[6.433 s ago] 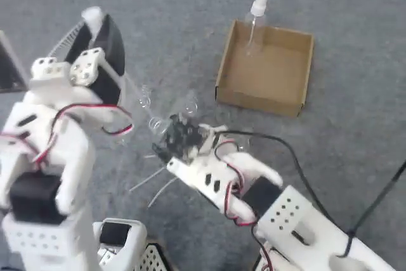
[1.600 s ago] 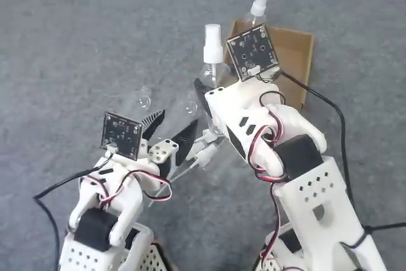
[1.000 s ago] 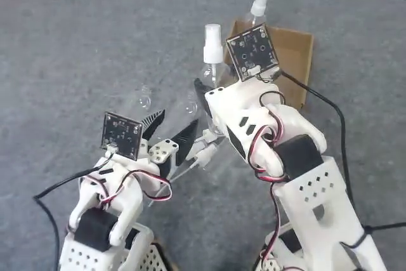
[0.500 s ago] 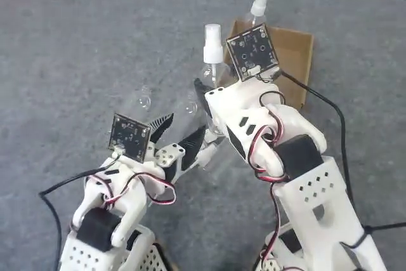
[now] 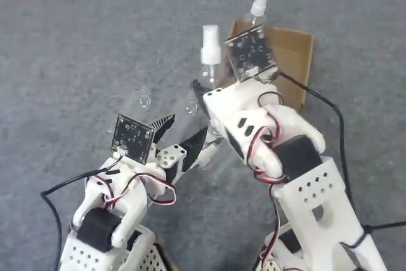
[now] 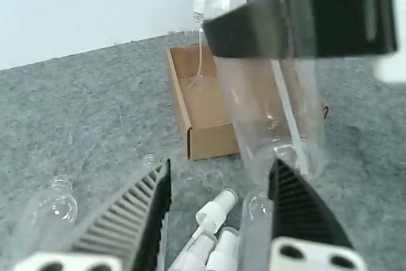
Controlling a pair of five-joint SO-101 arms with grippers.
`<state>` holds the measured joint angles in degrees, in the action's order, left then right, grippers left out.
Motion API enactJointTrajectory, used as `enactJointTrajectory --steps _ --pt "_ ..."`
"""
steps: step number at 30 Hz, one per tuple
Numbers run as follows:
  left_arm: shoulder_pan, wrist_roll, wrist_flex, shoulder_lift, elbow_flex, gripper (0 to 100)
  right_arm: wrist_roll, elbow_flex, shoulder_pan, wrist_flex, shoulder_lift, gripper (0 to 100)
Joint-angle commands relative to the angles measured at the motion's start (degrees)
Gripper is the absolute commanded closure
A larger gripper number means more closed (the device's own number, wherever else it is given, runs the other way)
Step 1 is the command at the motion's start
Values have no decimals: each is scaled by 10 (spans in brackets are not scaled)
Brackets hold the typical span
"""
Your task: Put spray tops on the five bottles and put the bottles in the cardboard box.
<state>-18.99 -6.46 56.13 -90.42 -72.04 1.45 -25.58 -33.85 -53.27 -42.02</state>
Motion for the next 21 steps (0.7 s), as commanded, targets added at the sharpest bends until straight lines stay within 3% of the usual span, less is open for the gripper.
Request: enactJointTrajectory --steps 1,9,16,21 --pt "-1 4 -17 -10 7 682 5 33 -30 12 5 993" --pt "3 5 4 -10 29 655 5 36 -37 16 40 993" --pt "47 6 -73 -5 -19 655 4 36 -35 -54 -44 993" --pt "51 6 -76 -5 -21 655 -55 35 -33 -99 -82 993"
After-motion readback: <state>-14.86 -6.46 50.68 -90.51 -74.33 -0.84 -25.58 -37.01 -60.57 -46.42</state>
